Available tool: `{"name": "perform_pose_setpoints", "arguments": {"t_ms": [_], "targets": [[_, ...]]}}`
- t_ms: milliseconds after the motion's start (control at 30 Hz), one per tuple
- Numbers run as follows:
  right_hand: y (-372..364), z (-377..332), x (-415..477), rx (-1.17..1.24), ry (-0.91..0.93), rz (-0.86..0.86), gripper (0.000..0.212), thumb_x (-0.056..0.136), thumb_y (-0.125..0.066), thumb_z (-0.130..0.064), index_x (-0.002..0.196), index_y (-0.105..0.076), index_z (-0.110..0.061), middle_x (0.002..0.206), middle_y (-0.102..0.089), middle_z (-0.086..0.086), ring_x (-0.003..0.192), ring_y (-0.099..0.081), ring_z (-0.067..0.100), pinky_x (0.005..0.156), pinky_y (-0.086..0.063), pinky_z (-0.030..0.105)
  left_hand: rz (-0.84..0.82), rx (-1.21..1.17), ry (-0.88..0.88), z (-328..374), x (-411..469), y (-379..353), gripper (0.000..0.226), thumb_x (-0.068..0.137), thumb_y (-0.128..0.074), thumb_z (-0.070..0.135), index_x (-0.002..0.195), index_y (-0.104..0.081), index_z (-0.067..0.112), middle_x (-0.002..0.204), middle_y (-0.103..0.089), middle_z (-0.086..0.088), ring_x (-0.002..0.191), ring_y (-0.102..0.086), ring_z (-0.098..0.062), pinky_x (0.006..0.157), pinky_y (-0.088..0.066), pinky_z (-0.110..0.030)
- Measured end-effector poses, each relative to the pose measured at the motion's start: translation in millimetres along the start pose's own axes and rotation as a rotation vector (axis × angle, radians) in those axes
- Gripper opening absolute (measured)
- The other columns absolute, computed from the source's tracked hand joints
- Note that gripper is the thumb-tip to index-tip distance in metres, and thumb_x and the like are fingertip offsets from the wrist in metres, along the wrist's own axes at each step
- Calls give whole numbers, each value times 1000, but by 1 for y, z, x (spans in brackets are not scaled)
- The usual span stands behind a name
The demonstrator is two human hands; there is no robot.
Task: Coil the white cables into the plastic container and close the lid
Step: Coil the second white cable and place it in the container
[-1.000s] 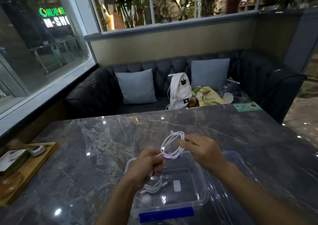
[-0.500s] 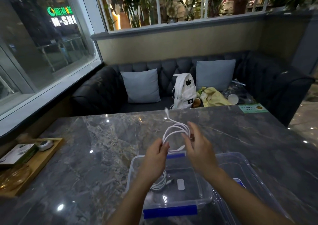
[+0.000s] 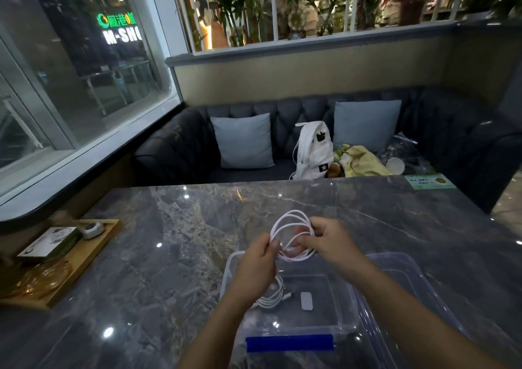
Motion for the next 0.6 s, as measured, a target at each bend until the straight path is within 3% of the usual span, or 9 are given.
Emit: {"name": "perform_pose_setpoints", "arguments": {"t_ms": [67,133,233,333,367,467,533,600], "targets": [[-1,3,-1,-160,46,28,21,76,-62,3,90,-59,-12,83,-68,11,75,-66,27,73,-54,44,15,-27,27,-3,-1,0,28,98,-40,21,73,-51,16,51,-42,6,46,-37,-8,48,-30,-25],[-4,4,-5,-515,175,109,35,77,-62,-5,106,-49,-20,99,-61,5,83,-60,23,75,-53,43,10,-37,51,-3,-1,-2,28,98,-40,22,72,-52,16,46,-41,10,41,-36,-3,45,-30,-21],[-6,2,-12,-894,572,230,52,68,-70,-3,112,-46,-18,105,-58,14,79,-60,27,62,-53,42,-40,-84,82,-2,-3,-5,28,97,-40,24,73,-52,16,37,-44,12,34,-36,1,39,-28,-15],[-2,0,-17,-1083,911,376,22,74,-65,-6,94,-63,-16,92,-67,13,74,-64,26,55,-51,36,-62,-241,123,2,-4,-2,29,98,-40,20,71,-50,12,36,-41,9,30,-31,-1,33,-25,-16],[-1,-1,-18,-1102,973,391,12,77,-60,-7,85,-67,-14,90,-69,12,73,-65,25,57,-50,35,-61,-289,147,4,-4,-1,30,98,-40,19,71,-50,10,39,-42,8,29,-29,-3,32,-24,-17],[2,-1,-18,-1027,973,398,16,80,-56,-9,70,-68,-8,84,-71,10,72,-67,24,59,-50,35,-75,-375,255,7,-4,-1,30,97,-38,17,71,-50,9,52,-56,-5,26,-27,-6,32,-22,-17],[2,-4,-19,-759,811,389,13,82,-57,-6,73,-66,-3,81,-67,9,71,-64,18,61,-50,31,-107,-401,338,8,-3,-1,26,97,-39,16,75,-52,8,73,-69,-7,27,-29,-6,32,-23,-16],[-1,-5,-20,-415,583,374,11,84,-58,1,76,-64,-4,79,-62,5,68,-59,6,62,-46,14,-106,-377,375,7,-2,0,22,96,-41,17,83,-56,7,90,-66,-12,31,-34,-5,33,-25,-16]]}}
Point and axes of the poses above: each hand's wrist, its own x-axis towards the middle knuckle, its own y-axis out of the back of the hand, z = x × y, the point moved 1 cm from there along x, towards the middle knuckle
